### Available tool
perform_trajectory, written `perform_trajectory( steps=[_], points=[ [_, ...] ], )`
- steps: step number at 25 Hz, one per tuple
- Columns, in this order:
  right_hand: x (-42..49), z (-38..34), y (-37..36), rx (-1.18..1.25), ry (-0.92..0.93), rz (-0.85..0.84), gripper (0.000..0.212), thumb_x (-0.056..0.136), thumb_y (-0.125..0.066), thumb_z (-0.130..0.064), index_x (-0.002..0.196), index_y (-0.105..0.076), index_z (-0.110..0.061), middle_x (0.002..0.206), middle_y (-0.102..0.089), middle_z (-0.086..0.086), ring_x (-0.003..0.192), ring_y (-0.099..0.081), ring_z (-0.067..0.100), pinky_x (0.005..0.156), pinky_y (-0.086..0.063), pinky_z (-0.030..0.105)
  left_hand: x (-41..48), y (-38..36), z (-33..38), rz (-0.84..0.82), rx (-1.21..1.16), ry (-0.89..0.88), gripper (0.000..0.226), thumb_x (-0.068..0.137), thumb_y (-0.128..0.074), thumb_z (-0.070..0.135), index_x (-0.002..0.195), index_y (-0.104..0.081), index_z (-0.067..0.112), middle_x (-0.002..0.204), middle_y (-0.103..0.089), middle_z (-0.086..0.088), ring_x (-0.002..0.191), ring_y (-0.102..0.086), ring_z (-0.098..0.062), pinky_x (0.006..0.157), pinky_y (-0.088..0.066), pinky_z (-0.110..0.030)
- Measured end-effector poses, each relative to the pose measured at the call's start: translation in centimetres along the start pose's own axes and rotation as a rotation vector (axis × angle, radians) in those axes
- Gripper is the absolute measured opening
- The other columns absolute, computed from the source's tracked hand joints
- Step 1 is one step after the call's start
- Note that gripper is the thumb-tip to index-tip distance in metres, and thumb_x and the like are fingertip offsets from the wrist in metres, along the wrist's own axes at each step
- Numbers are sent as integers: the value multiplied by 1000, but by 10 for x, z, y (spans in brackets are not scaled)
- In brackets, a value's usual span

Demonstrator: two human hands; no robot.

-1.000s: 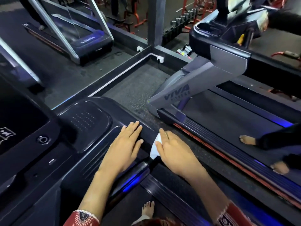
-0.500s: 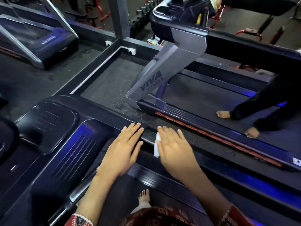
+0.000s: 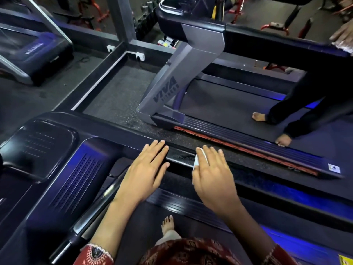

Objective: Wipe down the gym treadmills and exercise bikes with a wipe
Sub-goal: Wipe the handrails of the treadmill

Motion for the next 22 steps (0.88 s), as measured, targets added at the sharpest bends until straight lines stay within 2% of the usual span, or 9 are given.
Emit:
perform_trajectory(
  steps=[2,3,5,8,10,14,17,20,22],
  points=[
    [13,-21,-10,-21,7,-95,60,91,-21,-28,126,-57,4,129,-56,26,123,-51,39,110,-32,51,2,-2,4,6,-22,-22,47,95,-40,29,122,-59,-4,132,-56,-18,125,-48,-31,109,-27,-38],
    [15,-29,-15,-24,23,-90,59,93,-22,-31,127,-57,2,129,-57,24,124,-51,38,110,-32,50,2,-3,6,8,-31,-35,47,96,-39,29,122,-59,-4,132,-56,-18,126,-45,-29,110,-26,-38],
    [6,-16,-12,-7,50,-8,52,94,-29,-31,124,-60,-1,125,-61,19,119,-56,34,106,-38,48,1,-6,8,10,-43,-54,46,96,-40,28,123,-59,-4,132,-55,-17,127,-44,-28,112,-26,-37],
    [-30,37,-2,-40,-38,162,50,98,-28,-28,123,-60,1,126,-60,21,119,-56,37,107,-26,50,2,-11,18,16,-61,-94,43,95,-42,25,123,-60,-4,132,-55,-17,125,-49,-30,109,-31,-39],
    [-38,45,-2,-13,-102,218,50,100,-26,-27,122,-60,3,126,-59,24,119,-55,41,108,-25,51,4,-15,29,15,-67,-124,42,95,-43,23,122,-60,-3,132,-56,-17,124,-50,-31,108,-32,-40],
    [-41,40,-10,-24,104,201,55,103,-13,-25,131,-53,0,135,-54,20,126,-50,37,109,-28,52,8,-23,52,35,-103,-142,40,94,-45,21,121,-61,-3,131,-56,-17,124,-50,-30,110,-32,-39],
    [-57,76,-4,-48,-47,279,50,102,-20,-22,128,-54,3,131,-56,23,119,-53,42,108,-25,52,7,-29,70,52,-100,-149,39,94,-46,20,121,-60,-4,130,-56,-18,124,-50,-31,109,-32,-39],
    [-55,60,-2,-32,42,272,50,102,-21,-23,124,-55,5,125,-58,25,116,-53,44,107,-27,53,9,-33,82,46,-102,-151,40,94,-44,21,121,-60,-4,130,-56,-18,125,-48,-30,111,-30,-37],
    [-50,74,3,-55,6,252,47,99,-28,-24,119,-62,2,119,-64,20,109,-60,38,106,-26,51,9,-34,85,43,-96,-148,41,95,-44,22,121,-60,-4,130,-57,-18,125,-49,-31,111,-30,-37]
  ],
)
Point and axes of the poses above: each hand's wrist, its own x-axis towards the middle knuckle, its own y-axis out of the back of the hand, z = x × y, the point moved 4 cm from there along x, towards the middle knuckle
